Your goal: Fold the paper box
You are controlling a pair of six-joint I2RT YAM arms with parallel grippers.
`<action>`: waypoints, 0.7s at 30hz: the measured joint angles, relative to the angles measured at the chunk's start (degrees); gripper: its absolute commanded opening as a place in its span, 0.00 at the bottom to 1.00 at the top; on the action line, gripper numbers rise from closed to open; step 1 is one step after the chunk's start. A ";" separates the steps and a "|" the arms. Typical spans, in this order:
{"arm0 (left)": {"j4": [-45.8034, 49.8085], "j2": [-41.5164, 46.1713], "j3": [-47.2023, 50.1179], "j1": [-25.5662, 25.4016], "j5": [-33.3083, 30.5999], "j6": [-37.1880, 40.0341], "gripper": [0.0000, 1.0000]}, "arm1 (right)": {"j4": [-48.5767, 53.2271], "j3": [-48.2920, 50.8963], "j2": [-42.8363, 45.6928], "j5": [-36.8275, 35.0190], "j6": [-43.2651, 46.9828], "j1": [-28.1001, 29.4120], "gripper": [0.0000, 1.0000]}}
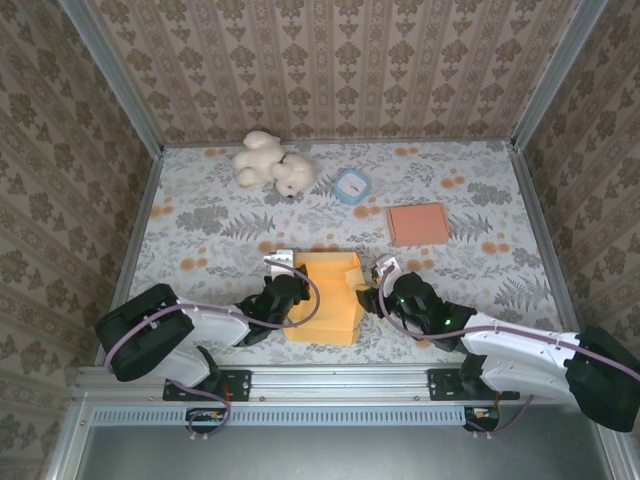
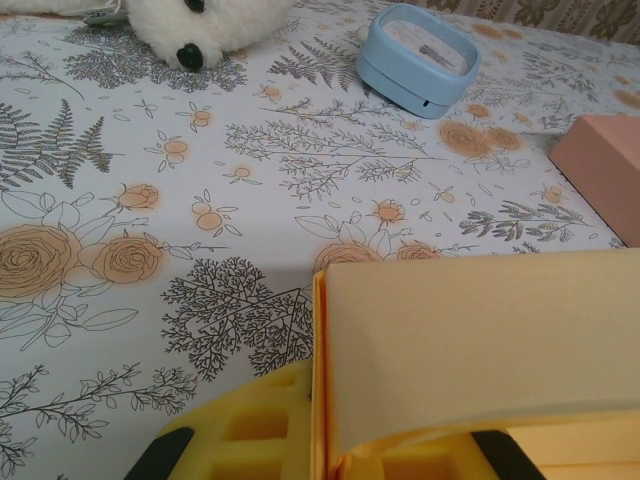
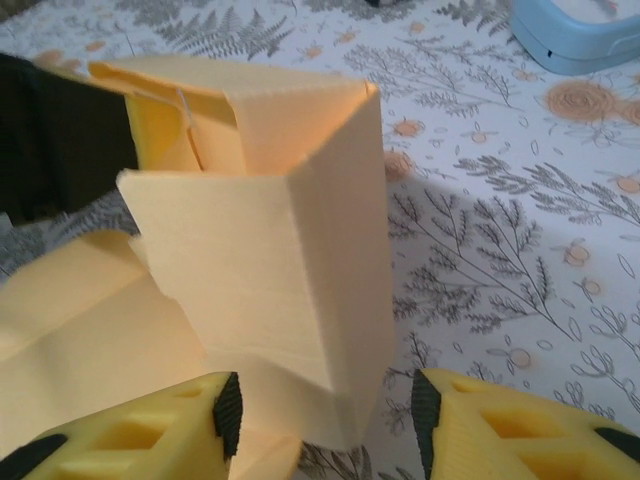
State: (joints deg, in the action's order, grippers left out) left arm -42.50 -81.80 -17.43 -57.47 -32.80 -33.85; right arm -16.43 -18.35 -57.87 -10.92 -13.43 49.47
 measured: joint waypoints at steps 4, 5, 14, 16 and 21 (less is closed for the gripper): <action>-0.02 0.00 0.00 0.00 0.02 -0.02 0.07 | -2.45 -0.68 -1.81 0.72 -0.04 0.00 0.46; 0.00 0.00 0.00 -0.02 0.02 -0.02 0.07 | -3.15 -0.72 -2.47 0.83 -0.04 0.00 0.44; 0.00 -0.20 -0.07 -0.33 -0.20 -0.15 0.07 | -6.78 -2.80 -9.88 1.11 -0.98 -0.02 0.31; 0.26 -0.28 -0.26 -0.31 -0.83 -0.63 0.07 | -7.65 -3.48 -11.54 0.72 -1.42 0.00 0.29; 0.87 -0.33 -0.35 -0.68 -2.49 -1.84 0.06 | -9.33 -4.57 -14.36 -2.60 -1.84 0.68 0.30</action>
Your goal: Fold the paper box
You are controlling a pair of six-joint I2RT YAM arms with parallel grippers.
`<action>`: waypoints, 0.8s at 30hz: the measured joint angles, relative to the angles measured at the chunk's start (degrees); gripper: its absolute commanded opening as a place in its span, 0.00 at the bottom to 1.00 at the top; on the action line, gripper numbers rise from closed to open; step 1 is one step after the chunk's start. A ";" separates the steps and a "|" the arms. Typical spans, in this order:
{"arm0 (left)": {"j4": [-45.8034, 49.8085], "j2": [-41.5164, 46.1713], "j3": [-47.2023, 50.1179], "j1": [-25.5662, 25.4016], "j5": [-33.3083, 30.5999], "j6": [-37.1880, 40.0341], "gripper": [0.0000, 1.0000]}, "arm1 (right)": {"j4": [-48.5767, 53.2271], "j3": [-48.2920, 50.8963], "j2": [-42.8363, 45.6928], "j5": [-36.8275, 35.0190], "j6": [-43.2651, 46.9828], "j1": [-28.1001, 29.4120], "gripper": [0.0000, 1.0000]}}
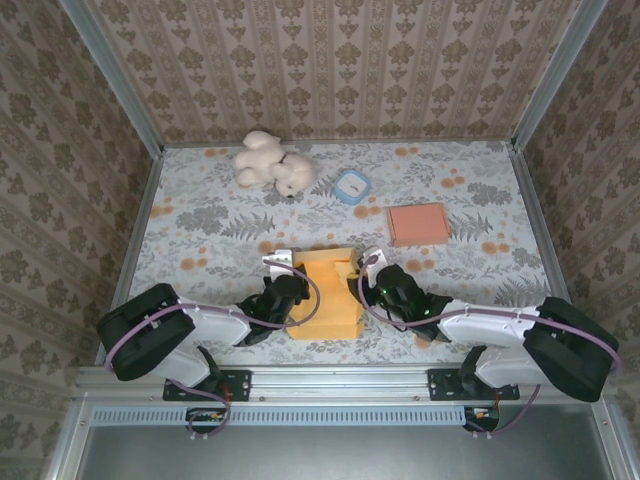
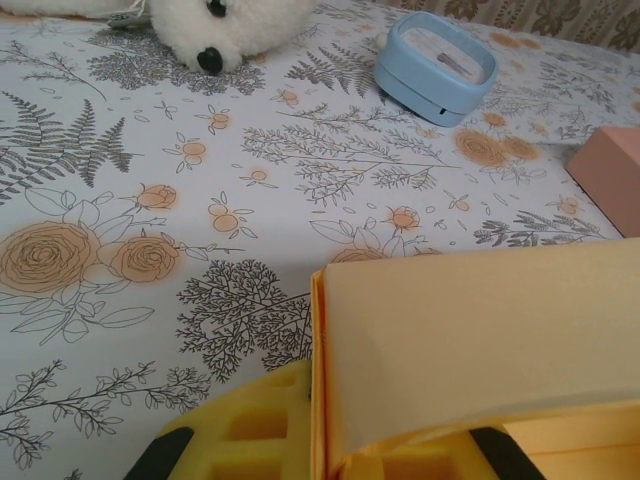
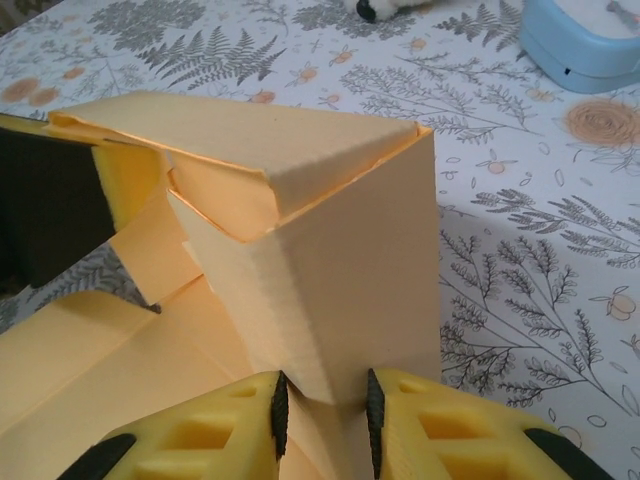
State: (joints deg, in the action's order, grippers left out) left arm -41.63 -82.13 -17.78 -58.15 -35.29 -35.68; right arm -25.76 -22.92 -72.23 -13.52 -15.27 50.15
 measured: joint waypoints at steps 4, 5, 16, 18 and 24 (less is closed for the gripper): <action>1.11 0.00 -0.46 -0.74 -1.36 -0.76 0.06 | -0.50 -0.87 -1.90 -2.36 0.07 0.13 0.32; 1.33 0.00 -0.52 -0.94 -1.68 -0.83 0.06 | -0.68 -1.11 -2.45 -2.78 0.13 0.15 0.31; 5.07 1.42 -1.07 -2.10 -3.65 -2.51 0.06 | -1.73 -3.91 -7.54 -7.32 2.32 0.22 0.31; 6.64 1.99 -1.44 -2.36 -3.78 -2.95 0.06 | -2.43 -4.04 -8.96 -8.37 2.95 0.26 0.31; 13.25 3.58 -3.13 -3.80 -5.09 -5.68 0.07 | -4.83 -4.04 -11.43 -10.97 3.37 0.39 0.30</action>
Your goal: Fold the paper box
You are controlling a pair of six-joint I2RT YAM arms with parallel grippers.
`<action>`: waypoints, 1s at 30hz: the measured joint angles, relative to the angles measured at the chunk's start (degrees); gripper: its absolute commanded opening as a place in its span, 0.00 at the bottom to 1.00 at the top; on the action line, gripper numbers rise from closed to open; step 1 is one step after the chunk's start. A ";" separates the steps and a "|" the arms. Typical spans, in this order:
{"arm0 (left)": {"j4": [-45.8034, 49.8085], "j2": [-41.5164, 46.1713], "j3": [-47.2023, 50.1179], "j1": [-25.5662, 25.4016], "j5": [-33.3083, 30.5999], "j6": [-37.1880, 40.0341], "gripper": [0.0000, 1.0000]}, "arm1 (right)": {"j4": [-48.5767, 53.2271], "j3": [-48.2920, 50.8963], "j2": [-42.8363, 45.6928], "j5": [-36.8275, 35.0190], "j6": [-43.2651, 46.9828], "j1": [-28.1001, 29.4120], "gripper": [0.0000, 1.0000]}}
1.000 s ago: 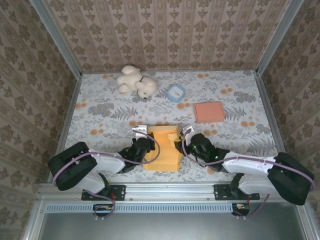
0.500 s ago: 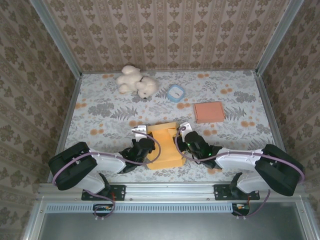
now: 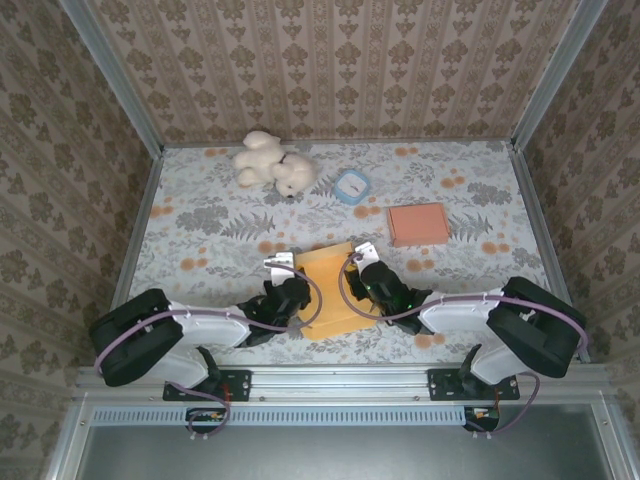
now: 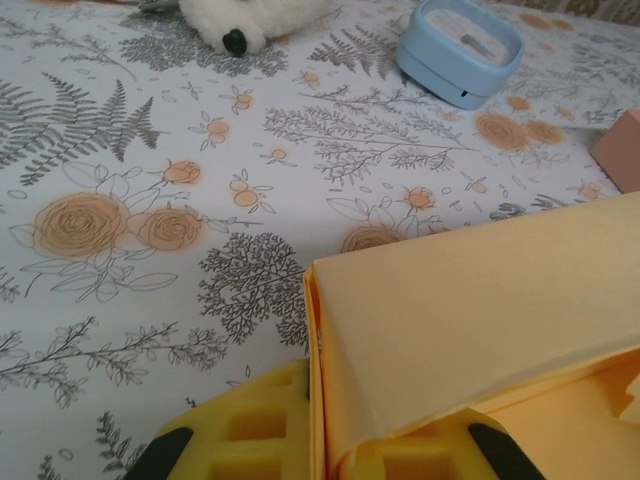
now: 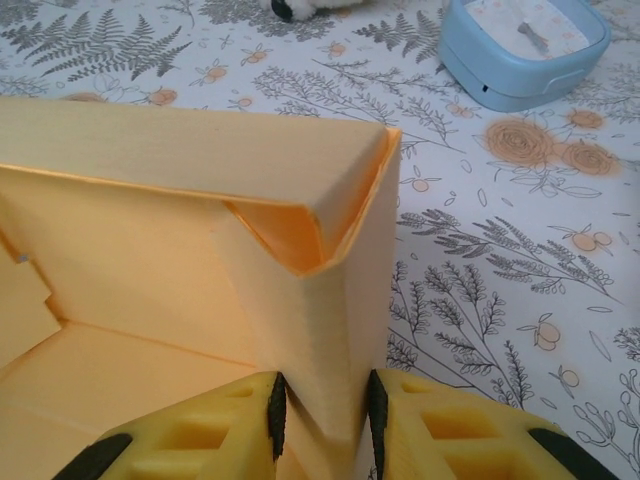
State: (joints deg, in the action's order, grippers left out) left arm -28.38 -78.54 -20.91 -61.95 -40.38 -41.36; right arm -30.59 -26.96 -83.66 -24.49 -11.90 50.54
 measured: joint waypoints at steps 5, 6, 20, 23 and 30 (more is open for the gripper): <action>8.72 1.51 -2.60 -1.90 -0.92 -4.74 0.06 | -1.36 0.00 -1.68 -3.54 -0.02 0.50 0.30; 10.21 1.90 -3.02 -2.32 -0.98 -5.62 0.06 | -1.42 0.00 -1.95 -4.31 -0.07 0.63 0.30; 28.24 6.95 -8.09 -7.61 -7.23 -18.99 0.08 | 3.41 -3.48 -2.19 -16.04 -5.46 3.56 0.30; 29.88 6.91 -8.83 -8.11 -7.72 -20.70 0.08 | 6.29 -4.70 -2.01 -18.67 -6.95 4.55 0.31; 31.39 6.60 -9.92 -8.70 -8.79 -22.60 0.08 | 9.51 -5.46 -0.31 -19.71 -9.27 4.90 0.41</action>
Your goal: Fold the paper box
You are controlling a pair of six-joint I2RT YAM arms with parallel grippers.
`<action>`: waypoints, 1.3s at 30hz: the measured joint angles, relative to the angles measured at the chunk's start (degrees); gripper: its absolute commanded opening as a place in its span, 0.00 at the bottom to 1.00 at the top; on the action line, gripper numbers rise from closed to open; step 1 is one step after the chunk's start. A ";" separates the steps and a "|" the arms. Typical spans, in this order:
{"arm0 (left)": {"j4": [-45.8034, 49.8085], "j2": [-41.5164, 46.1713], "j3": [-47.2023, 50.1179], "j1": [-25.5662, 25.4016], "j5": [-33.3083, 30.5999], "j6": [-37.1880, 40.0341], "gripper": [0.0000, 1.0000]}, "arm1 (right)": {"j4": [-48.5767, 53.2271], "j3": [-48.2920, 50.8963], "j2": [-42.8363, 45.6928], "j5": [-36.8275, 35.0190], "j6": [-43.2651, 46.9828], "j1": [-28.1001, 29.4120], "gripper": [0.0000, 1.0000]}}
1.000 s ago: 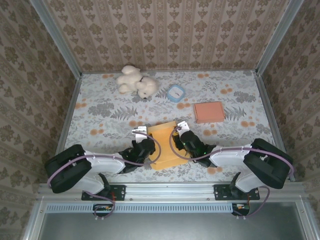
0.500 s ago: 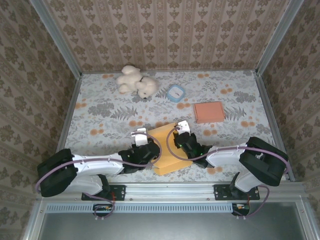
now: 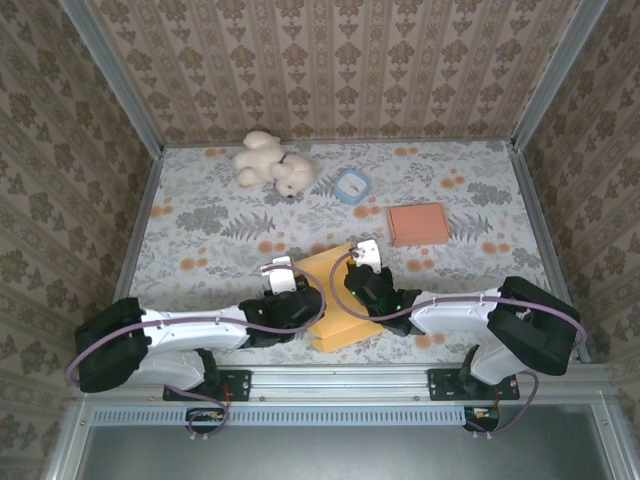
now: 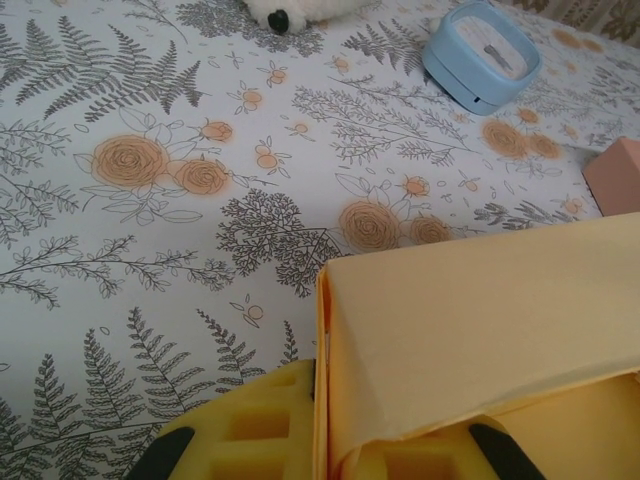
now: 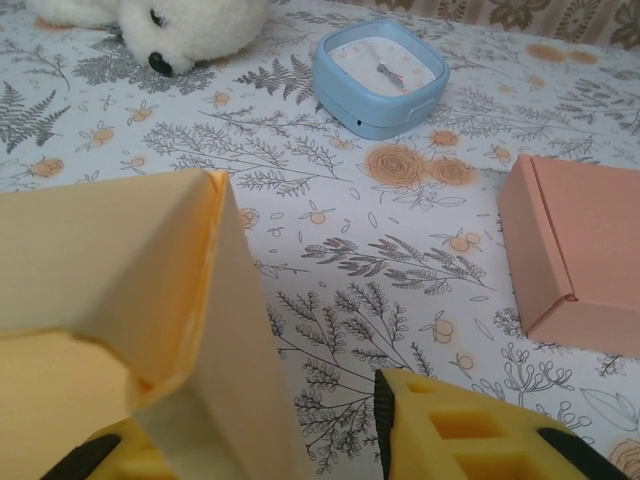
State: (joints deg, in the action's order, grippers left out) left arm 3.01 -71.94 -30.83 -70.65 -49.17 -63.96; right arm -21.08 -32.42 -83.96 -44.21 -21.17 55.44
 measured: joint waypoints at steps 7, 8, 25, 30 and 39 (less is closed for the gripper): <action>3.50 0.00 -0.04 -0.17 -1.79 -1.53 0.08 | -3.28 2.34 0.87 6.91 1.70 -1.40 0.52; 3.91 0.00 -0.04 -0.17 -2.12 -1.70 0.08 | -3.41 2.34 0.87 7.96 1.88 -1.60 0.52; 8.07 0.00 0.07 -0.15 -4.92 -2.14 0.08 | -3.61 0.55 -6.32 13.49 4.52 -2.14 0.47; 6.75 0.00 0.04 -0.20 -4.87 -2.62 0.08 | -2.51 -0.11 -5.68 11.63 2.91 -1.36 0.28; 5.62 0.00 -0.07 -0.31 -5.09 -2.73 0.08 | 0.39 -0.31 -3.93 8.41 0.13 -0.07 0.39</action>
State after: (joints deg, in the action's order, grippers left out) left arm 8.62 -71.94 -30.89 -70.96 -54.26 -66.70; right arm -20.69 -32.73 -87.90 -35.79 -21.04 55.37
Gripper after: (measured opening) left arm 0.093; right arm 0.343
